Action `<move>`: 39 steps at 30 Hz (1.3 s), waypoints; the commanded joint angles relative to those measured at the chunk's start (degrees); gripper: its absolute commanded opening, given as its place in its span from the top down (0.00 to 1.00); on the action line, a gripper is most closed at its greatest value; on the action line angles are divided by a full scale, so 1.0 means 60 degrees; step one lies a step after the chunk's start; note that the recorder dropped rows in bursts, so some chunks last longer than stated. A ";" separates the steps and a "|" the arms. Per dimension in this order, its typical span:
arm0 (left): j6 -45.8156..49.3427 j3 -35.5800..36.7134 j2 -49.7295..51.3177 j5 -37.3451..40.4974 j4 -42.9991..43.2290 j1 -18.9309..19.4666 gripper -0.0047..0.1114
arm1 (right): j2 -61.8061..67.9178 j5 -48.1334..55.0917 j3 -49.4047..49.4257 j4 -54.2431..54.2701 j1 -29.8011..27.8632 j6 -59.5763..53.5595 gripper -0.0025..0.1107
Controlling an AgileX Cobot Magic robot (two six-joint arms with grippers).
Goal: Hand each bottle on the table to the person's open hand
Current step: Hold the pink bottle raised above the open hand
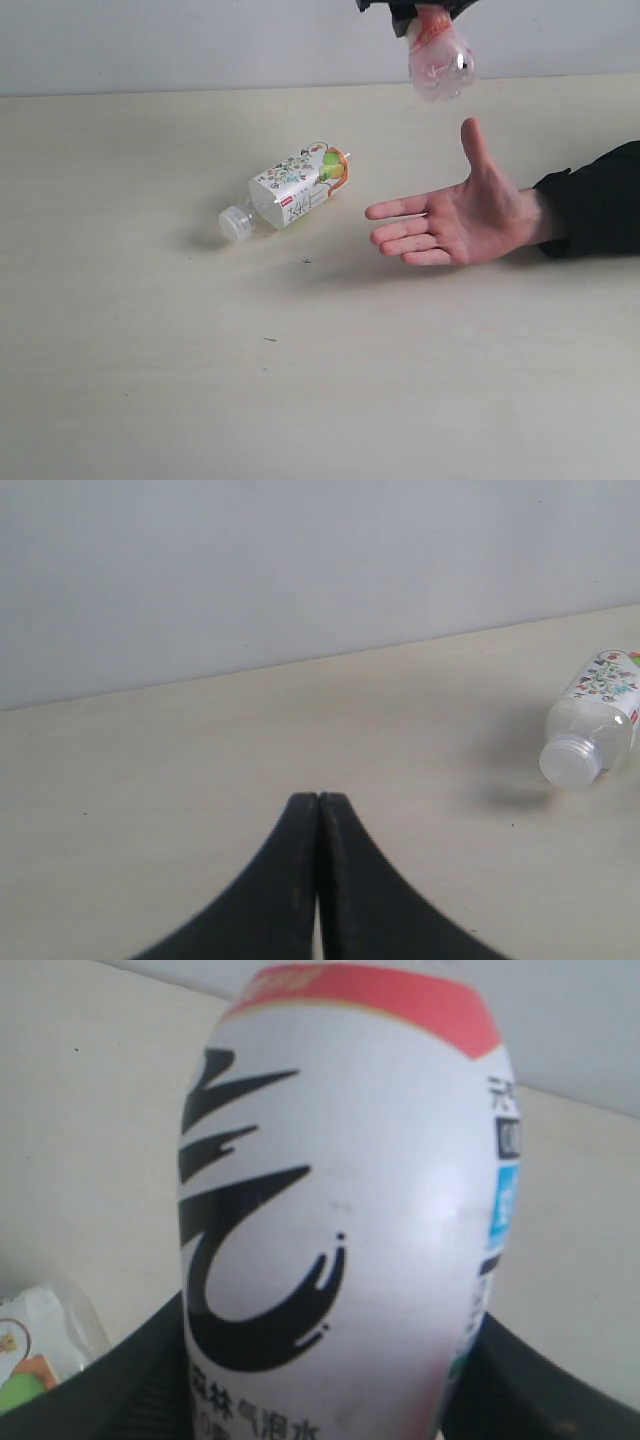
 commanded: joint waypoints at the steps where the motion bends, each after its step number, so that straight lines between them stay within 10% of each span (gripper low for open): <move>1: -0.0005 0.0007 -0.0061 -0.0008 -0.0053 0.0021 0.95 | -0.0773 0.1151 -0.0058 0.0109 -0.0048 -0.0597 0.98; 39: -0.0005 0.0007 -0.0061 -0.0008 -0.0053 0.0021 0.95 | -0.1778 0.1289 0.1251 0.1262 -0.0048 -0.1538 0.98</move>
